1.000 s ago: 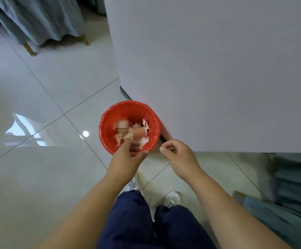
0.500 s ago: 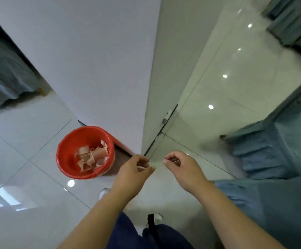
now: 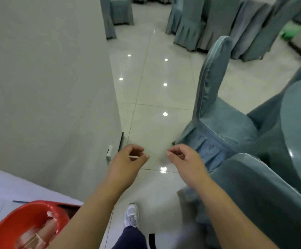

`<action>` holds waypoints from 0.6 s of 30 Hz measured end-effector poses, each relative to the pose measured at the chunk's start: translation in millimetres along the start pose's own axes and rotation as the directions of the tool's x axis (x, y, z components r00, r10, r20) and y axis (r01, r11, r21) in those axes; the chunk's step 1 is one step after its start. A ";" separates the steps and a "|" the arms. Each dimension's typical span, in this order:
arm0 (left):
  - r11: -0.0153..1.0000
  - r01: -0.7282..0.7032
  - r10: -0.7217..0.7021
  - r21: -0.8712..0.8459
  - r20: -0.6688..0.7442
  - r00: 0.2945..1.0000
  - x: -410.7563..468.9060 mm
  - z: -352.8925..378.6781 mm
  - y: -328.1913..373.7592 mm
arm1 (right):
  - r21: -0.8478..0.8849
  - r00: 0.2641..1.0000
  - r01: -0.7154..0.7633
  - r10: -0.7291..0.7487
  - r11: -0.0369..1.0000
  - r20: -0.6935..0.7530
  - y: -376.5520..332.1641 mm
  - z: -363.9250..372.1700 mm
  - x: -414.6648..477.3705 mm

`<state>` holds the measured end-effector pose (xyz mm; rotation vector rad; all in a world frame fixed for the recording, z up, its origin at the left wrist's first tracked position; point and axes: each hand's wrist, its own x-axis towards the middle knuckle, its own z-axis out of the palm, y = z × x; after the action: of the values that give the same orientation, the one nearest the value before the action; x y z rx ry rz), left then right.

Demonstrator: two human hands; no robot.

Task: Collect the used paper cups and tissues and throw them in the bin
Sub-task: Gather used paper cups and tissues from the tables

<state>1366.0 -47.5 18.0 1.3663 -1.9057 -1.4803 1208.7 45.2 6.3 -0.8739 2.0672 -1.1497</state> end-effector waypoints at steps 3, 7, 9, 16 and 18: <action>0.998 -0.058 0.059 -0.025 0.041 0.997 44.0 16.6 34.8 | 0.053 0.996 -0.006 0.011 0.999 -0.089 -10.7 -28.1 36.4; 0.991 -0.120 0.126 -0.066 0.103 0.987 112.9 33.5 80.7 | 0.093 0.981 0.005 0.013 0.996 -0.192 -27.9 -63.6 92.2; 0.985 -0.157 0.165 -0.066 0.133 0.977 147.6 38.7 104.4 | 0.117 0.969 0.014 0.016 0.993 -0.246 -38.5 -80.6 120.7; 0.943 -0.326 0.332 -0.063 0.209 0.920 258.5 56.7 182.8 | 0.131 0.895 0.063 0.002 0.989 -0.445 -61.8 -133.1 212.6; 0.932 -0.354 0.361 -0.072 0.237 0.902 284.3 70.1 202.6 | 0.132 0.870 0.064 0.010 0.989 -0.493 -62.5 -150.1 231.3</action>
<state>1087.6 -255.0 96.7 0.7860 -2.1362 -1.5315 972.1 -89.1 82.9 -0.5770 2.3304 -1.6528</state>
